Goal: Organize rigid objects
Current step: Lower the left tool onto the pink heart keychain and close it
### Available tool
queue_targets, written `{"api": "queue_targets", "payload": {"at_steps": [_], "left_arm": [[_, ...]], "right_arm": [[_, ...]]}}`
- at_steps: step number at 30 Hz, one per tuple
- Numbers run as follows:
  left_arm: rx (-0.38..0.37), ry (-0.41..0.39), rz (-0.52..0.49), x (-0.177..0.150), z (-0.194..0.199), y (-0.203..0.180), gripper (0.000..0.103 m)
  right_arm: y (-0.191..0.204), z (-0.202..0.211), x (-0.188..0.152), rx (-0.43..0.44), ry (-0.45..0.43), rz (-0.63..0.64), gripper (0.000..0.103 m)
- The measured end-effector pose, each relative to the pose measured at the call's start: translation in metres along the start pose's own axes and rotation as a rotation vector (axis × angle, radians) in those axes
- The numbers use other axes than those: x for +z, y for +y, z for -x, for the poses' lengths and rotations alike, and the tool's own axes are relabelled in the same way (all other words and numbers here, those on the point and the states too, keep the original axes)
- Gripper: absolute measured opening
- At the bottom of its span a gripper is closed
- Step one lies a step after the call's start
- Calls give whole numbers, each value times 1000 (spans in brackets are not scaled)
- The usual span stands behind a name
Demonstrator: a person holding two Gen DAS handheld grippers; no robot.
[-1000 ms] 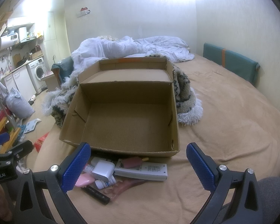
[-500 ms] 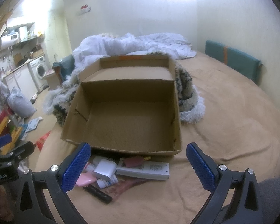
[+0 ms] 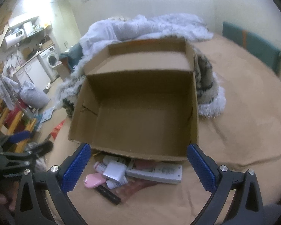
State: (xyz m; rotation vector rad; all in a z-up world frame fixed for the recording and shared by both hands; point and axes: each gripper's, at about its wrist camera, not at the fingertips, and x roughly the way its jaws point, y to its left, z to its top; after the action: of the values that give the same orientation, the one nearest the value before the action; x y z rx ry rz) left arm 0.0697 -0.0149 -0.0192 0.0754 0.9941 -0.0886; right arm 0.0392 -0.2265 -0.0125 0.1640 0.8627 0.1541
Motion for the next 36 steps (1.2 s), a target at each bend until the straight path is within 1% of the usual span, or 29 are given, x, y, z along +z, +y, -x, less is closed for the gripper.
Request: {"api": "queue_targets", "payload": {"at_steps": [2,4,6,7,8,10,13,15,17,19,21,22,23,24,25,27,29,31,33,36], "left_arm": [[-9,95,-5,0,-23,-2,103],[-39,184,10,-3,-47,-3,102],[-68,266,25,-9,-68,-5,95],[-78,294,22,-11,-76,-7,89],[-85,319,15,-14,-84,-10,87],[-92,346,11,-19,-93,-13,87],[-117,381,50,-29,-102,-14,87],[-145,414,55,-35,-109,-19,87],[-162,430,34,-40,-114,-26,87],[-158,432,11,-44,-120,-34,87],[-172,444,2,-48,-126,-39,77],[-177,449,0,-50,-129,-41,61],[-197,463,1,-52,-133,-44,42],[-225,475,12,-54,-135,-44,31],[-243,488,24,-56,-137,-44,27],[-251,487,35,-59,-135,-43,27],[-252,474,23,-62,-134,-44,27],[-251,444,18,-61,-127,-40,27],[-248,424,28,-63,-110,-36,27],[-212,394,42,-64,-94,-25,27]], "right_arm": [[-10,-12,-6,11,39,-50,103],[-20,-29,-15,-6,105,-101,103],[-28,-42,-20,-12,179,-132,103],[-30,-48,-22,-9,205,-144,103],[-33,-52,-23,-8,221,-152,103],[-37,-59,-25,-11,250,-168,103],[-41,-69,-28,-25,286,-184,103],[-43,-73,-28,-20,305,-195,103],[-44,-75,-26,-12,314,-205,103],[-44,-79,-27,-8,319,-207,103],[-44,-81,-27,-6,324,-204,103],[-44,-80,-27,-6,329,-203,103],[-44,-81,-28,-7,332,-201,103],[-44,-81,-28,-8,334,-200,103],[-44,-82,-28,-9,336,-200,103],[-45,-81,-28,-10,336,-203,103],[-45,-81,-28,-10,334,-206,103],[-45,-81,-30,-11,333,-206,103],[-45,-81,-30,-4,335,-208,103],[-47,-82,-33,24,344,-221,103]]}}
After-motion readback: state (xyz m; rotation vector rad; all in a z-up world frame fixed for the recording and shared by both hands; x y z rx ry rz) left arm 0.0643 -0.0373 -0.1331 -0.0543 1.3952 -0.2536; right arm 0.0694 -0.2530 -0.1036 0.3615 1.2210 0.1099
